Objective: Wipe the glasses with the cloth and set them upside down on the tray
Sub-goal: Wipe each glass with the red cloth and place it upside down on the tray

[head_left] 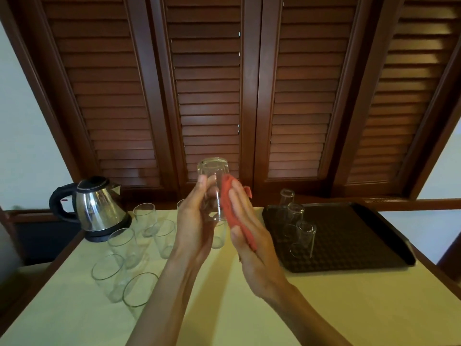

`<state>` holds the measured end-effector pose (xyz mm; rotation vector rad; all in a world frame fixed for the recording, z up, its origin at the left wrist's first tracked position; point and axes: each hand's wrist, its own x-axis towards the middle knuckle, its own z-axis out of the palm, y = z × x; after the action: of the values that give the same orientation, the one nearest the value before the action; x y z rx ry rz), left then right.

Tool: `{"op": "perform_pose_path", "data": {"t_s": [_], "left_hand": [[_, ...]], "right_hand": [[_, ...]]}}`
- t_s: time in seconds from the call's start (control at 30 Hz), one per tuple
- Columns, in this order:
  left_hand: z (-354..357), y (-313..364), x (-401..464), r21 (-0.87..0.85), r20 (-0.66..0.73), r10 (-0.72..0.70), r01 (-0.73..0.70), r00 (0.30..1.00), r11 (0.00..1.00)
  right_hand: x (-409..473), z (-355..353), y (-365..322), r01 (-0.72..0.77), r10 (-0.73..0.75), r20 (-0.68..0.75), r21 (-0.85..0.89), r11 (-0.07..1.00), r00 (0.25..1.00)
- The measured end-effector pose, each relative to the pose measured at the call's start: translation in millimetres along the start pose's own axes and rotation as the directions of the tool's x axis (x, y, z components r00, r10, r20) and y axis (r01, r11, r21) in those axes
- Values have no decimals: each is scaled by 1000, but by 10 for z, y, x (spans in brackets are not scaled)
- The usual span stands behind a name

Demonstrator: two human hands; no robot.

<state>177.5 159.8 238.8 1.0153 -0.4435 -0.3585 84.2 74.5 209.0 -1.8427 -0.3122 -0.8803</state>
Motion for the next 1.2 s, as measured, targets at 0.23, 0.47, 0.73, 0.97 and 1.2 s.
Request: {"op": "perform_pose_path", "data": {"t_s": [0.23,0.47,0.73,0.97,1.2], "left_hand": [[-10,-57,-12,-135,-7,-181,179,983,975],[46,-63,-97,126,63,-58,50,996,991],[32,-27,-82,11,-26,-116,116,993,993],[61,103,-154,-19,86,-32,33,996,999],[31,-24,-126,-25,55,-114,116,992,993]], "right_hand": [[180,76,-101,-43,35,-59,-144,989,998],[350,-31,-123,-212,226,-131,116,970,965],[173,91,-21,-136,139,-190,33,990,972],[-19,115,-92,-9,8,-85,-8,1000,996],[236,89,-135,-58,53,-80,-64,996,995]]}}
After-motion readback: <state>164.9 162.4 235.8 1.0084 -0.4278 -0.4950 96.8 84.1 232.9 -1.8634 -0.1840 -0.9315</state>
